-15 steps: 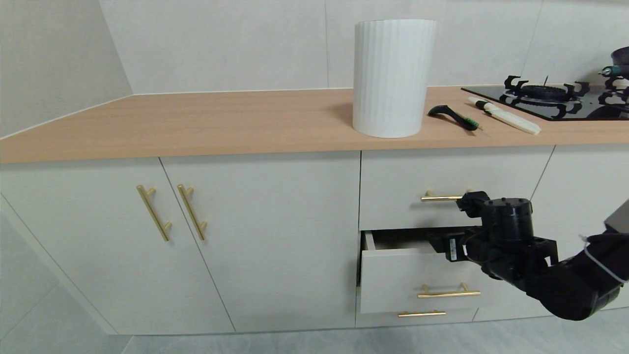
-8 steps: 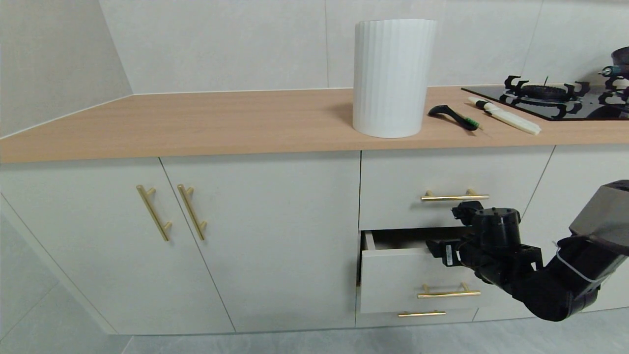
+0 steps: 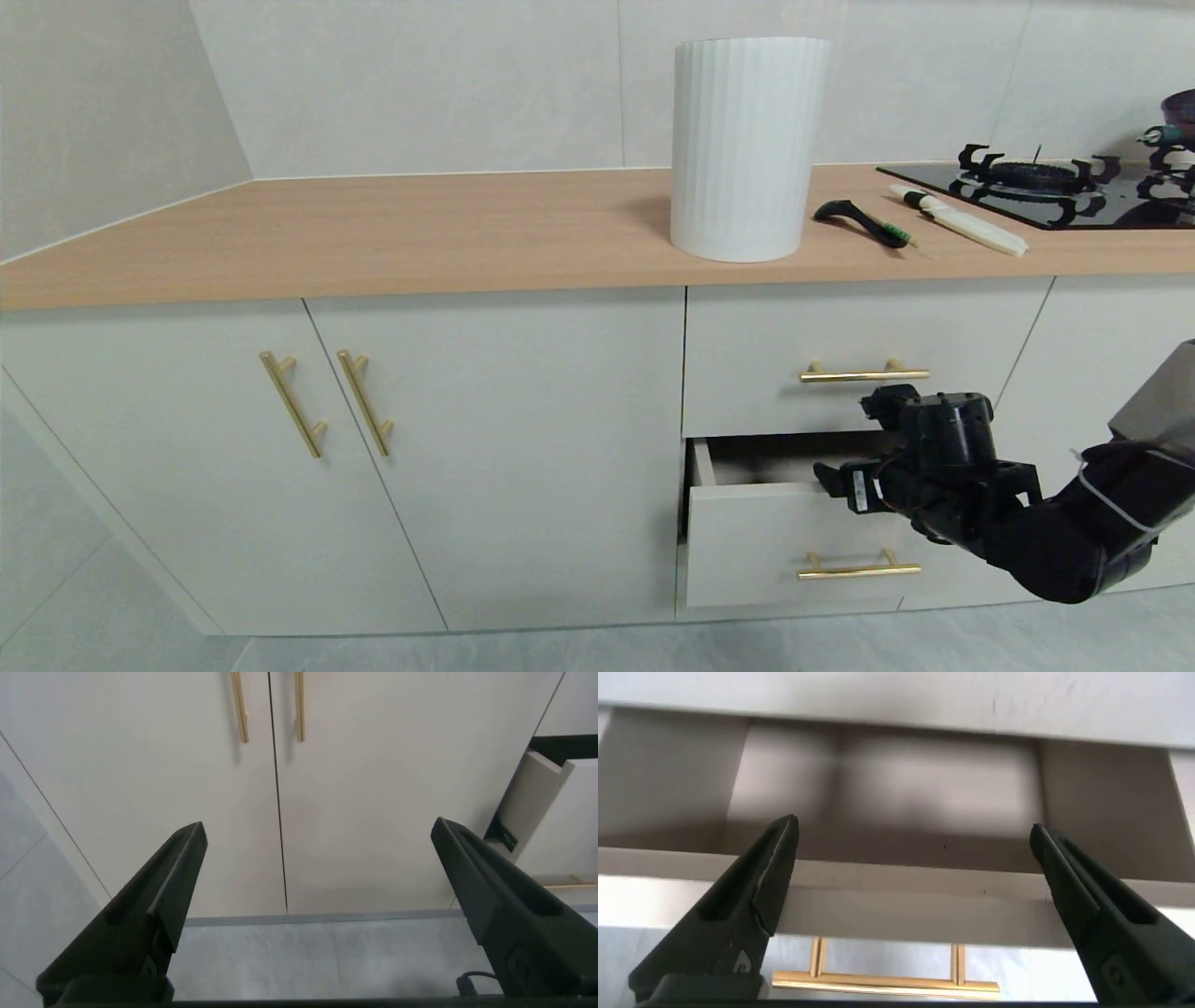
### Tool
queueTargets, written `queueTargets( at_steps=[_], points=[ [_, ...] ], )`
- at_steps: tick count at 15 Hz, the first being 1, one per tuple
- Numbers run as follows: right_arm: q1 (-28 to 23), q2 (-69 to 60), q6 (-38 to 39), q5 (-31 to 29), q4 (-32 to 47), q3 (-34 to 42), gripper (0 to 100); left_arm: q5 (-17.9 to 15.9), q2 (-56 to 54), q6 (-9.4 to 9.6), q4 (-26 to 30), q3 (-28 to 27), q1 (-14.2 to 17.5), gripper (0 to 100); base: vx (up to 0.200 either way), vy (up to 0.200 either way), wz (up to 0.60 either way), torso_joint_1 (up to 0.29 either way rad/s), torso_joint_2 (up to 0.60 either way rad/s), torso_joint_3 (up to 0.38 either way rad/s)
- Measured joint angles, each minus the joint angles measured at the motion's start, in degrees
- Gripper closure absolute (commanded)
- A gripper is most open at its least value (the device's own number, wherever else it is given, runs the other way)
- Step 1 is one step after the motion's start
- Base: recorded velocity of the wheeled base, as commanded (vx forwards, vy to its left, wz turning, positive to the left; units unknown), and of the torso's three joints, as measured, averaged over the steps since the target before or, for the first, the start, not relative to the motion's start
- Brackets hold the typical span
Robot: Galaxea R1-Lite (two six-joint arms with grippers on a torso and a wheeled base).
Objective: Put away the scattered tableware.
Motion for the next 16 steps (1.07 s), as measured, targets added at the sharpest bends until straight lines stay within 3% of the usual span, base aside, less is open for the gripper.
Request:
queueTargets(
  at_steps=[10, 12, 16],
  points=[
    [0.4, -12.2, -0.5, 3.6, 25.2, -2.4, 0, 0.0, 0.0, 0.0, 0.0, 0.0, 0.0, 0, 0.0, 0.0, 0.0, 0.0, 0.0, 0.0],
    [1.1, -14.0, -0.7, 4.0, 33.6, -3.4, 0, 0.0, 0.0, -0.01, 0.0, 0.0, 0.0, 0, 0.0, 0.0, 0.0, 0.0, 0.0, 0.0],
    [2.4, -14.9, 0.0, 4.1, 33.9, -4.7, 0, 0.0, 0.0, -0.01, 0.0, 0.0, 0.0, 0, 0.0, 0.0, 0.0, 0.0, 0.0, 0.0]
  ],
)
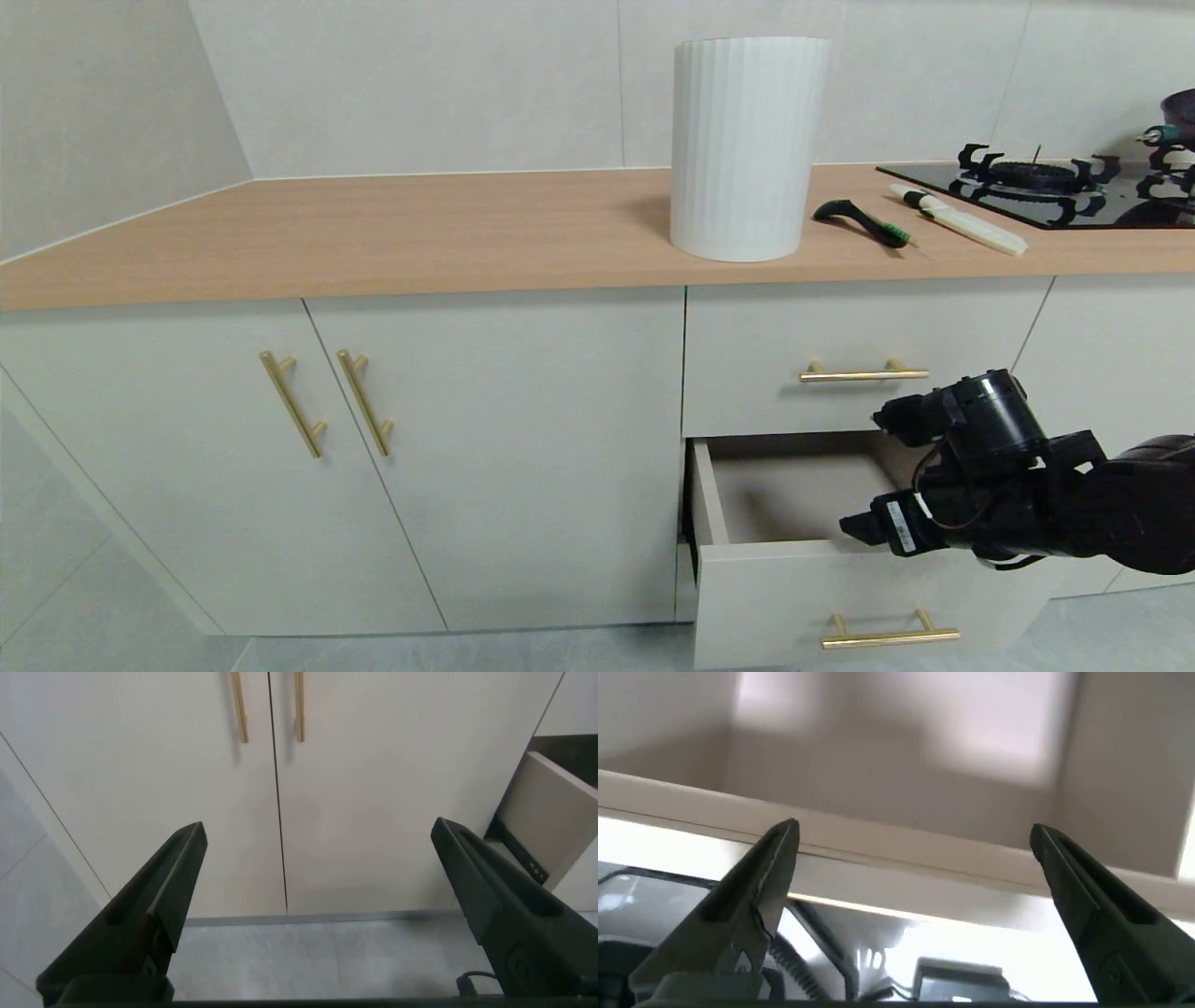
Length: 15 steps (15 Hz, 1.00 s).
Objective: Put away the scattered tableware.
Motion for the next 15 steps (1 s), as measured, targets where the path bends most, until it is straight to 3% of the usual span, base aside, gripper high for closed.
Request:
queueTargets(
  at_steps=[5, 15],
  points=[
    [0.1, 3.8, 3.3, -0.6, -6.5, -0.4, 0, 0.0, 0.0, 0.01, 0.0, 0.0, 0.0, 0, 0.0, 0.0, 0.0, 0.0, 0.0, 0.0],
    [0.2, 3.0, -1.8, 0.0, 8.3, -0.6, 0, 0.0, 0.0, 0.01, 0.0, 0.0, 0.0, 0, 0.0, 0.0, 0.0, 0.0, 0.0, 0.0]
  ],
)
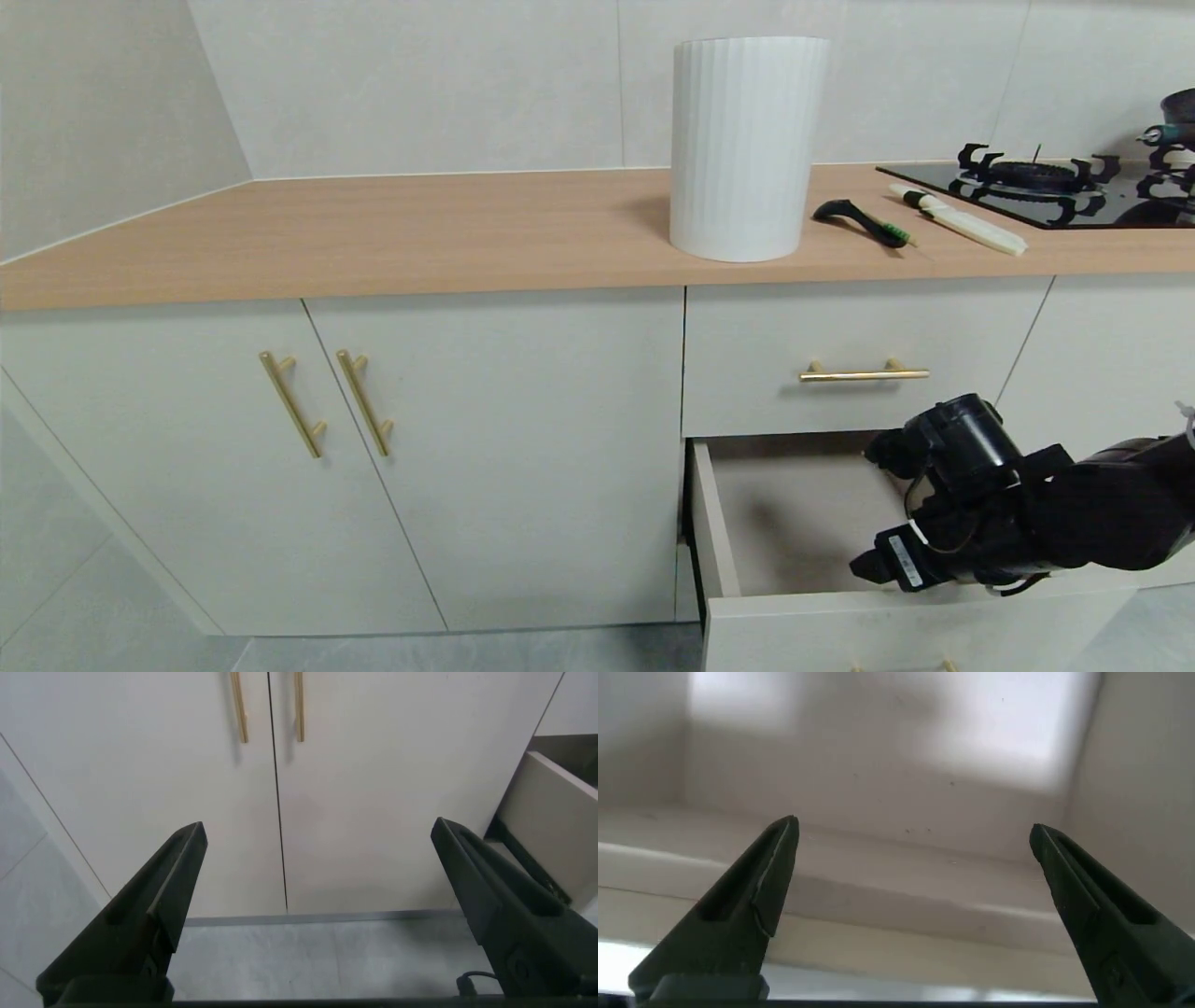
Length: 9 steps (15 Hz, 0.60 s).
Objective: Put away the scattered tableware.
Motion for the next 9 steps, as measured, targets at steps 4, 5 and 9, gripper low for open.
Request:
queueTargets(
  at_steps=[4, 5, 9],
  points=[
    [0.7, -3.1, -2.9, 0.0, 7.3, -0.1, 0, 0.0, 0.0, -0.01, 0.0, 0.0, 0.0, 0, 0.0, 0.0, 0.0, 0.0, 0.0, 0.0],
    [1.1, -3.6, -3.9, 0.0, 9.5, 0.0, 0, 0.0, 0.0, -0.01, 0.0, 0.0, 0.0, 0, 0.0, 0.0, 0.0, 0.0, 0.0, 0.0],
    [2.8, -5.2, -7.7, 0.0, 17.2, 0.2, 0, 0.0, 0.0, 0.0, 0.0, 0.0, 0.0, 0, 0.0, 0.0, 0.0, 0.0, 0.0, 0.0]
  ],
)
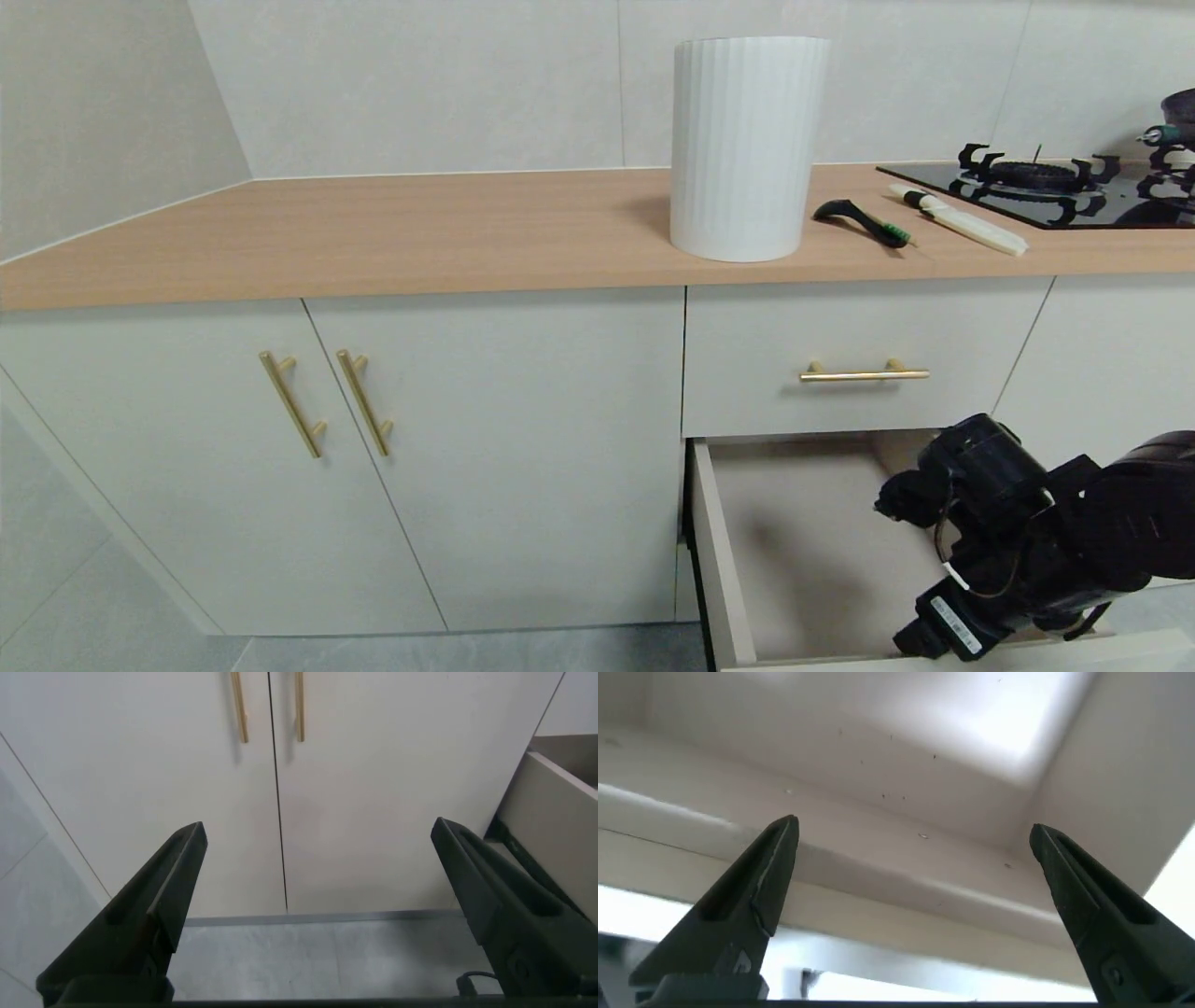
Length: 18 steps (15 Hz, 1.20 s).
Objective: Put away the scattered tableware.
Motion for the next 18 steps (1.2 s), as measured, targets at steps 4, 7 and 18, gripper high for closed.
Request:
queueTargets(
  at_steps=[4, 7, 18],
  points=[
    [1.8, -1.5, -4.0, -0.1, 7.9, 0.0, 0, 0.0, 0.0, 0.0, 0.0, 0.0, 0.0, 0, 0.0, 0.0, 0.0, 0.0, 0.0, 0.0],
    [3.6, -2.5, -5.6, 0.0, 12.1, 0.1, 0, 0.0, 0.0, 0.0, 0.0, 0.0, 0.0, 0, 0.0, 0.0, 0.0, 0.0, 0.0, 0.0],
    [1.0, -6.2, 7.6, 3.6, 4.8, -7.6, 0, 0.0, 0.0, 0.0, 0.0, 0.0, 0.0, 0, 0.0, 0.0, 0.0, 0.0, 0.0, 0.0]
  ],
)
